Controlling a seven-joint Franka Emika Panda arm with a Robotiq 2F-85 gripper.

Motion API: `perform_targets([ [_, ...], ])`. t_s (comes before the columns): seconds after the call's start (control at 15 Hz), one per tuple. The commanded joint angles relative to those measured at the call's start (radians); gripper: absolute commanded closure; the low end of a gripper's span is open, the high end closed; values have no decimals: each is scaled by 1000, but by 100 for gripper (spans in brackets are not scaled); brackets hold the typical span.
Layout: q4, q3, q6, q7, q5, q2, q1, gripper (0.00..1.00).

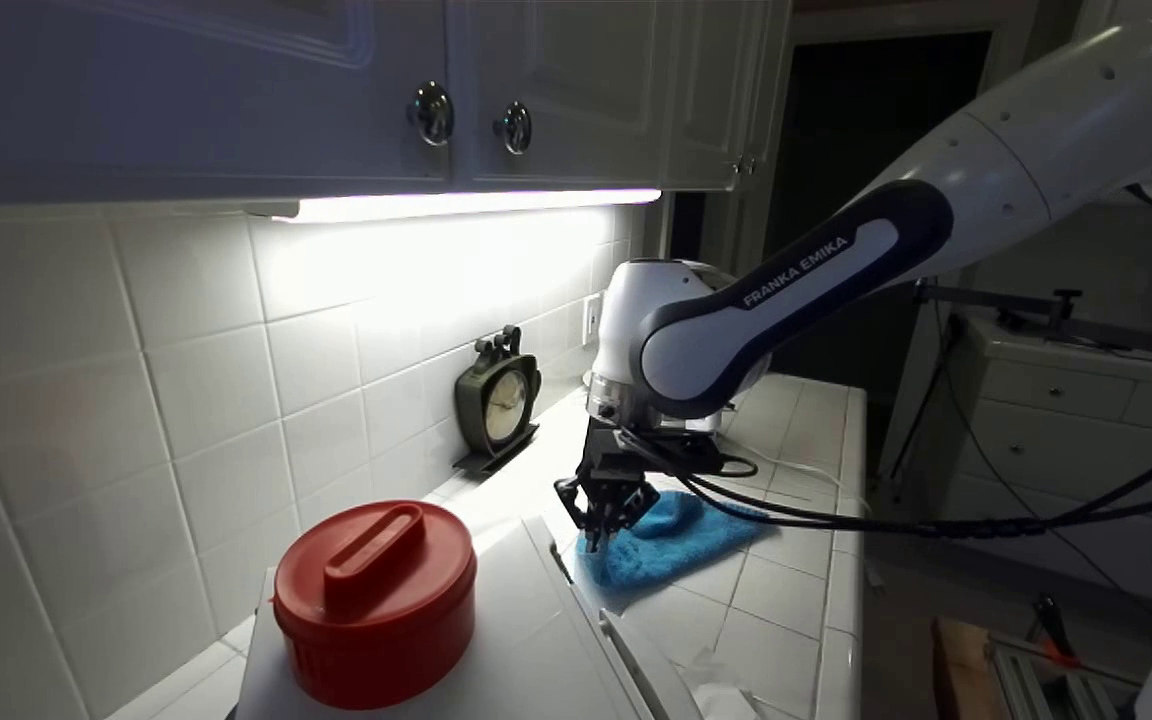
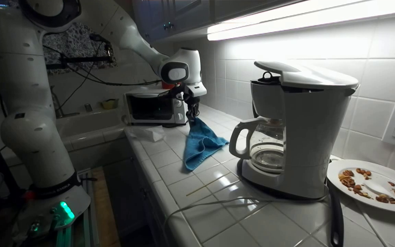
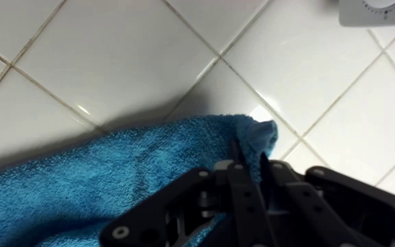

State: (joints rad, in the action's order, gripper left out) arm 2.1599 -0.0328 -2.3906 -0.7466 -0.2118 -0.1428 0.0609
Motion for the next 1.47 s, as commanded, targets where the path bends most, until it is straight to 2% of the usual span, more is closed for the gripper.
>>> perform_targets([
  [0.0, 106, -3, -40, 53, 19, 108, -23, 96],
  [0.8, 284, -24, -122, 244, 129, 282, -122, 97],
  [1.4, 382, -33, -162, 319, 121, 390, -178, 97],
])
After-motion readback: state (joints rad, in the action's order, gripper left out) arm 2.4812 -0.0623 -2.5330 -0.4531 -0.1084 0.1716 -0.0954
